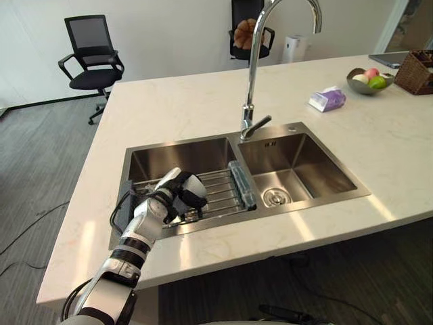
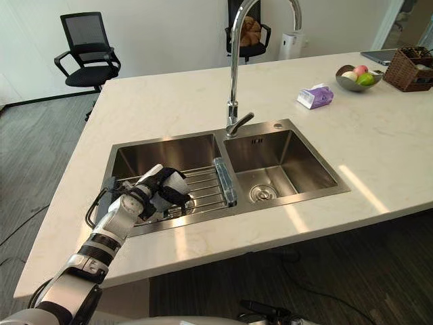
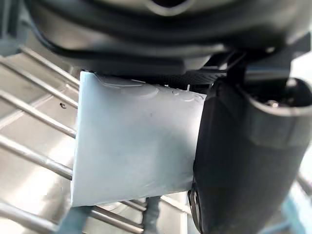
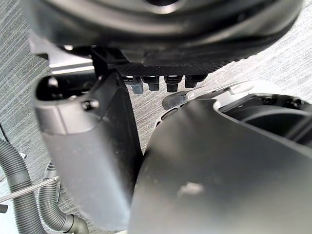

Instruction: Walk over to the sink, pick up the cup, carry it to the dishwasher, place the cup inside the dishwasher, then close the dishwasher door

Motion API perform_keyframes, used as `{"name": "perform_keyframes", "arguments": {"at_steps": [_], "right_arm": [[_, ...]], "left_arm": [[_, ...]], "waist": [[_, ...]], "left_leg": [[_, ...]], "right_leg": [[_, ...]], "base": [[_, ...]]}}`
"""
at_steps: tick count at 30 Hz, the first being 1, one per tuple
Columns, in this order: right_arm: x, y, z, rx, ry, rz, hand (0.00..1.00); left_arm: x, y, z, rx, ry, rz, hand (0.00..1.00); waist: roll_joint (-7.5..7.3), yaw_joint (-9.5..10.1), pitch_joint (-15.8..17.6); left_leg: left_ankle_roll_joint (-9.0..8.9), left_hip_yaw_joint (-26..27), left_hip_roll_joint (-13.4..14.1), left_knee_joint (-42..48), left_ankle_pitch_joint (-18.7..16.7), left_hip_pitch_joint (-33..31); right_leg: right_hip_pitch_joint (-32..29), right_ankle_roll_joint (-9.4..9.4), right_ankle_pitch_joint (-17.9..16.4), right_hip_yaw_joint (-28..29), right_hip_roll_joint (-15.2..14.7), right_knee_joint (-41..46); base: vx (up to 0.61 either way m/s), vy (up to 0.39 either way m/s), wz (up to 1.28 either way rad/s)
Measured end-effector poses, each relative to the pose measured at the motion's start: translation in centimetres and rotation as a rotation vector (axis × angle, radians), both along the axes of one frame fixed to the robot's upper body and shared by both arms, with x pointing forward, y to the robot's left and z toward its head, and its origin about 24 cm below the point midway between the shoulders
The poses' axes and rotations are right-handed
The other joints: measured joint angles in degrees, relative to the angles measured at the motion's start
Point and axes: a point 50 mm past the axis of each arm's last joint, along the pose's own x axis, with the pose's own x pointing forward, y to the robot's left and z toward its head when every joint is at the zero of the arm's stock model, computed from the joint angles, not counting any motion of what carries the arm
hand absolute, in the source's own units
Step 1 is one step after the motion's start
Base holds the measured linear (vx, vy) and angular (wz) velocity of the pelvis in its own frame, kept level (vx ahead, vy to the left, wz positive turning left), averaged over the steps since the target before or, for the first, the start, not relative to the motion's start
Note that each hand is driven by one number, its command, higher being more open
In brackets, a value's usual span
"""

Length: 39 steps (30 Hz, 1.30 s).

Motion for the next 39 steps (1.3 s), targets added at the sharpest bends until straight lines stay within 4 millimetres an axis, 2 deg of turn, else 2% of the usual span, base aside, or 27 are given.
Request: {"name": "perform_keyframes", "arguments": {"at_steps": [5,6,8,10,15,19,21,25,28,30,31,32,33,34,35,36,37,38,39], "right_arm": [[-0.3,-0.1,0.0,-0.005,-0.005,-0.01,1.0],[-0.6,-0.2,0.0,-0.013,-0.005,-0.018,1.0],[-1.0,-0.4,-0.1,-0.021,-0.001,-0.025,1.0],[-1.3,-0.5,-0.1,-0.034,0.009,-0.029,1.0],[-2.0,-0.8,-0.3,-0.064,0.029,-0.068,1.0],[-2.4,-1.0,-0.4,-0.105,0.03,-0.096,1.0],[-2.6,-1.0,-0.4,-0.111,0.032,-0.107,1.0],[-2.8,-1.1,-0.5,-0.114,0.046,-0.091,1.0],[-2.8,-1.2,-0.5,-0.121,0.051,-0.031,1.0],[-3.0,-1.3,-0.6,-0.121,0.064,0.006,1.0],[-3.2,-1.5,-0.6,-0.126,0.074,0.006,1.0],[-3.1,-1.7,-0.6,-0.132,0.074,0.007,1.0],[-3.2,-2.0,-0.6,-0.144,0.082,-0.01,1.0],[-3.2,-2.0,-0.6,-0.146,0.09,-0.031,1.0],[-3.2,-2.2,-0.6,-0.15,0.096,-0.052,1.0],[-4.1,-2.5,-0.7,-0.175,0.109,-0.089,1.0],[-4.7,-2.9,-0.6,-0.178,0.121,-0.139,1.0],[-4.9,-3.2,-0.5,-0.179,0.123,-0.147,1.0],[-4.6,-3.6,-0.3,-0.184,0.116,-0.151,1.0]], "left_arm": [[-2.6,1.2,0.1,-0.211,-0.108,0.116,0.0],[-3.7,1.2,0.7,-0.271,-0.159,0.119,0.0],[-4.7,0.8,1.5,-0.329,-0.231,0.107,0.0],[-6.3,0.2,3.4,-0.442,-0.383,0.108,0.0],[-8.6,-0.1,7.8,-0.782,-0.702,0.117,0.0],[-10.4,0.2,10.7,-0.932,-0.942,0.08,0.0],[-11.1,0.1,11.6,-0.96,-1.014,0.072,0.0],[-12.4,0.8,11.7,-0.944,-1.071,0.138,0.0],[-13.1,1.5,10.7,-0.908,-1.043,0.248,0.0],[-13.5,2.2,9.6,-0.882,-0.988,0.339,0.0],[-13.8,2.4,9.3,-0.874,-0.978,0.361,0.0],[-13.9,2.5,9.1,-0.871,-0.973,0.372,0.0],[-14.2,2.6,8.8,-0.866,-0.96,0.383,0.0],[-14.2,2.5,8.9,-0.868,-0.962,0.377,0.0],[-14.1,2.3,8.9,-0.88,-0.963,0.37,0.0],[-14.2,1.8,8.9,-0.895,-0.961,0.346,0.0],[-14.5,1.4,8.9,-0.905,-0.964,0.317,0.0],[-14.5,1.1,8.9,-0.918,-0.967,0.296,0.0],[-14.2,0.1,9.4,-0.953,-0.974,0.233,0.0]], "waist": [[-0.08,1.23,0.0],[-0.12,2.29,0.1],[-0.16,3.55,0.1],[-0.24,5.63,0.1],[-0.67,8.15,-0.1],[-1.09,8.66,-0.5],[-1.1,9.05,-0.5],[-0.99,10.11,-0.6],[-1.02,11.59,-0.5],[-0.73,13.99,0.3],[-0.66,14.76,0.5],[-0.43,15.57,0.7],[-0.49,16.97,1.5],[-3.0,17.06,2.4],[-2.85,16.49,2.8],[-2.52,16.31,2.9],[-1.58,15.82,2.5],[-0.47,15.52,1.9],[1.43,14.96,1.8]], "left_leg": [[0.17,-1.4,-0.2,0.2,0.3,-0.8],[0.29,-2.4,-0.3,0.2,0.4,-1.1],[0.43,-3.4,-0.6,0.3,0.5,-1.4],[0.75,-4.7,-1.1,0.3,0.7,-1.9],[1.34,-6.9,-1.8,0.2,1.2,-3.0],[1.28,-8.3,-2.0,0.0,1.4,-3.9],[1.24,-9.1,-2.0,0.0,1.6,-4.4],[1.21,-11.4,-2.0,0.0,2.1,-5.5],[1.41,-17.4,-2.7,1.9,3.3,-8.5],[0.86,-23.8,-3.3,1.3,5.3,-9.5],[0.63,-25.7,-3.6,0.7,6.2,-9.9],[1.2,-25.5,-3.5,0.0,5.5,-10.1],[6.34,-17.6,-2.4,-0.1,2.2,-11.1],[9.16,-9.3,-2.7,3.5,0.1,-12.5],[10.59,-2.8,-1.6,9.2,-1.3,-14.4],[13.1,8.1,1.4,19.4,-3.5,-16.9],[14.94,16.7,4.7,25.0,-4.3,-16.4],[16.97,20.1,6.5,25.6,-2.7,-15.7],[16.03,21.7,4.8,24.6,-1.3,-16.0]], "right_leg": [[0.1,-0.03,0.0,-1.5,-0.3,0.3],[0.2,0.09,-0.1,-2.4,-0.5,0.3],[0.4,0.25,-0.2,-3.4,-0.8,0.3],[0.6,0.47,-0.3,-4.6,-1.3,0.3],[0.7,0.56,-0.4,-6.2,-2.2,0.3],[0.6,0.55,-0.4,-7.5,-2.3,0.3],[0.4,0.56,-0.4,-8.2,-2.3,0.3],[0.5,0.55,-0.9,-10.5,-2.3,0.4],[1.3,0.61,-1.9,-16.6,-2.7,0.7],[2.3,0.57,-4.6,-23.5,-3.3,3.4],[2.6,0.62,-5.7,-26.2,-3.5,4.7],[2.8,0.59,-6.2,-28.2,-3.7,5.6],[3.9,0.58,-6.4,-34.9,-4.4,6.0],[4.8,0.56,-6.9,-39.3,-6.7,5.6],[5.2,0.43,-7.0,-42.9,-7.6,6.1],[5.9,0.5,-7.7,-48.8,-9.8,8.2],[7.0,0.44,-7.7,-53.5,-11.0,10.4],[7.6,0.44,-7.8,-55.8,-11.2,12.0],[8.4,-0.87,-8.9,-57.8,-12.4,16.5]], "base": [[0.02,-0.014,0.17],[0.03,-0.004,0.28],[0.02,0.002,0.32],[0.0,0.014,0.32],[-0.05,0.014,0.25],[-0.05,0.0,0.15],[-0.01,-0.007,0.18],[0.01,-0.015,0.35],[0.01,-0.043,1.08],[-0.04,-0.08,1.58],[-0.05,-0.075,1.44],[-0.11,-0.094,1.71],[-0.1,-0.072,2.01],[-0.08,0.009,2.25],[-0.02,0.11,2.35],[0.0,0.148,2.41],[0.0,0.107,2.29],[0.01,0.132,2.29],[-0.05,0.192,2.52]]}}
